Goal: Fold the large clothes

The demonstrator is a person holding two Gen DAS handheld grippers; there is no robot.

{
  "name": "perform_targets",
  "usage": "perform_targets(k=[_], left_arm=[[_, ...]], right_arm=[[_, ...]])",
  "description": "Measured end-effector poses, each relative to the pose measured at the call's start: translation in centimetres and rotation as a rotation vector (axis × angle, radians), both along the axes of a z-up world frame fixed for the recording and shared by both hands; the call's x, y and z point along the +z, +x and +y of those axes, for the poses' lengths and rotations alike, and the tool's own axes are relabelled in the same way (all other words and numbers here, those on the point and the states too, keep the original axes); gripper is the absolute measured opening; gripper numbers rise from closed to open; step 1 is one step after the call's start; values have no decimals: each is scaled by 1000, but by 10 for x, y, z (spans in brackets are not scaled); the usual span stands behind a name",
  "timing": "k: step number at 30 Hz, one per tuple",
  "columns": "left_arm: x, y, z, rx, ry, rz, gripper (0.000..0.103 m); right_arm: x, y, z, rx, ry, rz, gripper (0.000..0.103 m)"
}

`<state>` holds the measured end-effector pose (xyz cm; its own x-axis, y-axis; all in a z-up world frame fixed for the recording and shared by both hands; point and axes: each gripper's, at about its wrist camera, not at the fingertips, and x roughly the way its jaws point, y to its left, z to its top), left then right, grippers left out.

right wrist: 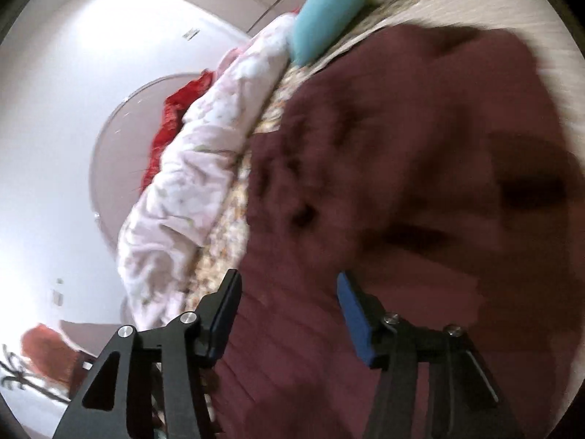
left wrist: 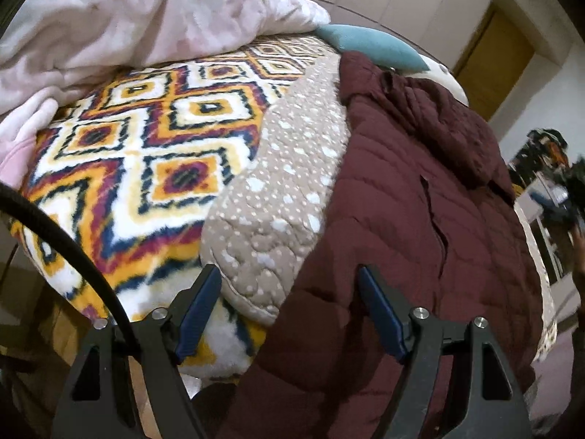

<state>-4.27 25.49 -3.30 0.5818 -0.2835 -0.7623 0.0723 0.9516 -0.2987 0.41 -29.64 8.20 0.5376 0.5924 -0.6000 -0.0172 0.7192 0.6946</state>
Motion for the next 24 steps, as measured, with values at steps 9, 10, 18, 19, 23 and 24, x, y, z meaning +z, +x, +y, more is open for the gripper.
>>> perform_targets(k=[9,10,18,19,23,24], left_arm=[[-17,-14,11,-81,-161,67,82],[-19,-16,11,-98,-187,84,82],[-22,-40,6,-147,-257,127,82],[-21,-43,7,-146,-259,122,82],[-16,-62,8,-94,-251,101,80],[-16,-67,7,-88,-239,96,80]], right_arm=[[-47,-158,-103,-260,-109,69,63],[-53,-162,-107,-275,-97,79,63],[-121,-197,-110,-232,249,131,64],[-123,-202,-109,-236,270,118,64],[-125,-222,-106,-205,312,117,66],[-126,-227,-103,-194,304,122,67]])
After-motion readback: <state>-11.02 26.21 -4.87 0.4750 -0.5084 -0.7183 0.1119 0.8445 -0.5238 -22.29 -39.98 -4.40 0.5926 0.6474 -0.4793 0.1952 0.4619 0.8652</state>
